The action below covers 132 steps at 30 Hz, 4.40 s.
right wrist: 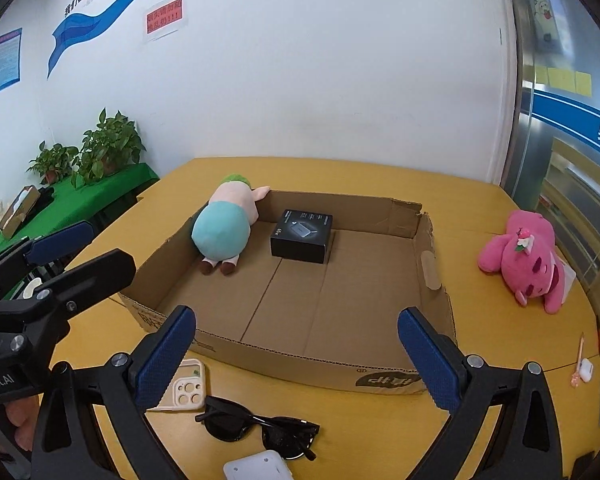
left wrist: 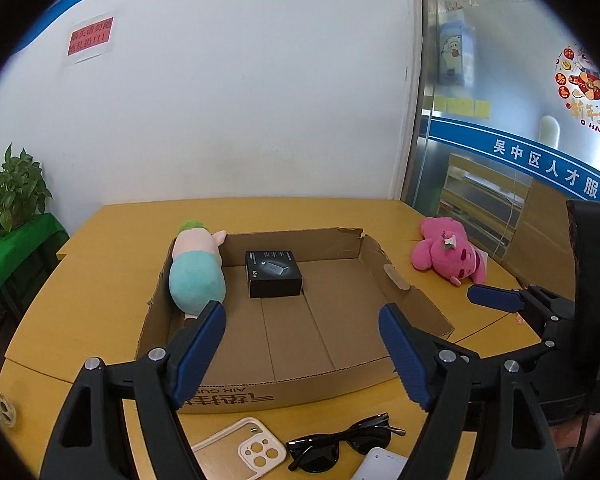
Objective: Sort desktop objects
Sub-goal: 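Withdraw both grippers from the box toward the white power bank, then close the right gripper on the white power bank, then lift the power bank with the right gripper and carry it over the box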
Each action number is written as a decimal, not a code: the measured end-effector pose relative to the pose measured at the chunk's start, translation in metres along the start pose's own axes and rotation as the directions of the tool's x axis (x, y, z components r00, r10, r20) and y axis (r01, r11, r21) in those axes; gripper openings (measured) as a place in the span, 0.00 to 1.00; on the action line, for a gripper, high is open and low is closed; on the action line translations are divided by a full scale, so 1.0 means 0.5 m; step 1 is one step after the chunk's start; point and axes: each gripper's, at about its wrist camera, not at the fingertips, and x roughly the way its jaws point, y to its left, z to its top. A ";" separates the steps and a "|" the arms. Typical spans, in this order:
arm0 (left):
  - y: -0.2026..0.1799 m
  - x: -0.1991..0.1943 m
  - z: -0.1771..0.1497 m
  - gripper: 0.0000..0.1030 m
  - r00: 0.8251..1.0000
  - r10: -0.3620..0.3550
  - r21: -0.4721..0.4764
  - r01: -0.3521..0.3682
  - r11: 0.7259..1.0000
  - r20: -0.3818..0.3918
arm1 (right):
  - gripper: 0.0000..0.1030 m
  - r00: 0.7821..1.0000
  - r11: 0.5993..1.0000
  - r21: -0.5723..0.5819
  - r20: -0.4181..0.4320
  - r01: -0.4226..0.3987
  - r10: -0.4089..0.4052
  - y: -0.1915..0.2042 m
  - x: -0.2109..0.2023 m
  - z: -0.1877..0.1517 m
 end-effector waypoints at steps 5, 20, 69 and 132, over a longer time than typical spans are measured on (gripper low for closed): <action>-0.010 -0.006 -0.008 0.77 1.000 0.012 -0.004 -0.012 1.000 0.013 | 1.00 1.000 1.000 0.003 0.011 0.008 -0.008 -0.007 -0.014 -0.006; -0.024 0.021 -0.033 0.77 0.999 0.037 0.000 -0.037 0.999 -0.026 | 1.00 1.000 1.000 0.010 -0.004 -0.006 0.006 -0.027 -0.006 -0.027; 0.102 0.105 -0.326 0.77 0.866 -0.241 -0.301 0.111 0.947 -0.438 | 0.98 0.861 0.961 0.033 -0.437 -0.276 0.262 0.010 0.104 -0.379; -0.046 0.117 -0.004 0.26 0.815 -0.489 -0.126 0.474 0.871 -0.311 | 0.68 0.991 0.989 -0.077 0.024 -0.126 0.128 0.003 -0.031 -0.088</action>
